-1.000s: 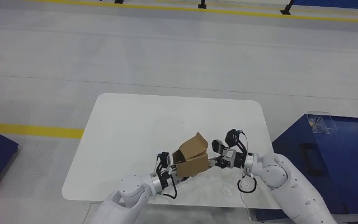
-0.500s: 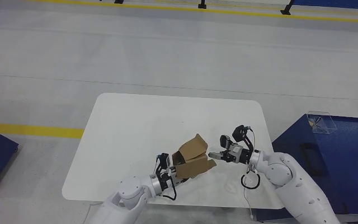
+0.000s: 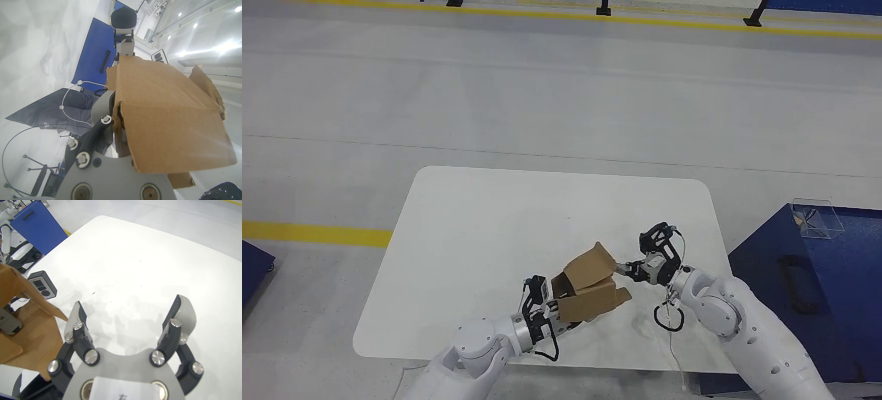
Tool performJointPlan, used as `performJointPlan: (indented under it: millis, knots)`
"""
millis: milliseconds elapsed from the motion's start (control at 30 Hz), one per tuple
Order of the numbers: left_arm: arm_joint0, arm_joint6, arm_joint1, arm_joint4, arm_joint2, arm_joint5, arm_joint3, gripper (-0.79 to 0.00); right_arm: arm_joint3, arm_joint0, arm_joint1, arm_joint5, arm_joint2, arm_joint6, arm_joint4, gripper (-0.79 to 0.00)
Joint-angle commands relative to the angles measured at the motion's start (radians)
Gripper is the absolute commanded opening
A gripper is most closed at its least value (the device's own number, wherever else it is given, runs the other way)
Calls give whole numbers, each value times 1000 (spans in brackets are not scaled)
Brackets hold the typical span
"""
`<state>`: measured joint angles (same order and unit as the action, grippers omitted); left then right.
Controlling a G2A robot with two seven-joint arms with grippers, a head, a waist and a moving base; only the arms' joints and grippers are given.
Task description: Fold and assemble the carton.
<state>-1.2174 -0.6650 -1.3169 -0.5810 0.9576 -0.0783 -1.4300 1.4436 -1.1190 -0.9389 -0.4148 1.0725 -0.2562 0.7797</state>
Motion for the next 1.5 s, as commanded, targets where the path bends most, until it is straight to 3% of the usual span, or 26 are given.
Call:
performJointPlan:
  millis: [0, 567, 1467]
  knots:
    - [-1, 5, 0, 0, 2, -2, 1, -785, 1, 0, -3, -8, -5, 6, 6, 0]
    - [5, 37, -6, 2, -2, -7, 12, -785, 141, -94, 1, -23, 40, -17, 68, 0]
    - [2, 18, -9, -9, 5, 2, 28, -785, 128, -113, -15, -22, 86, -24, 37, 0]
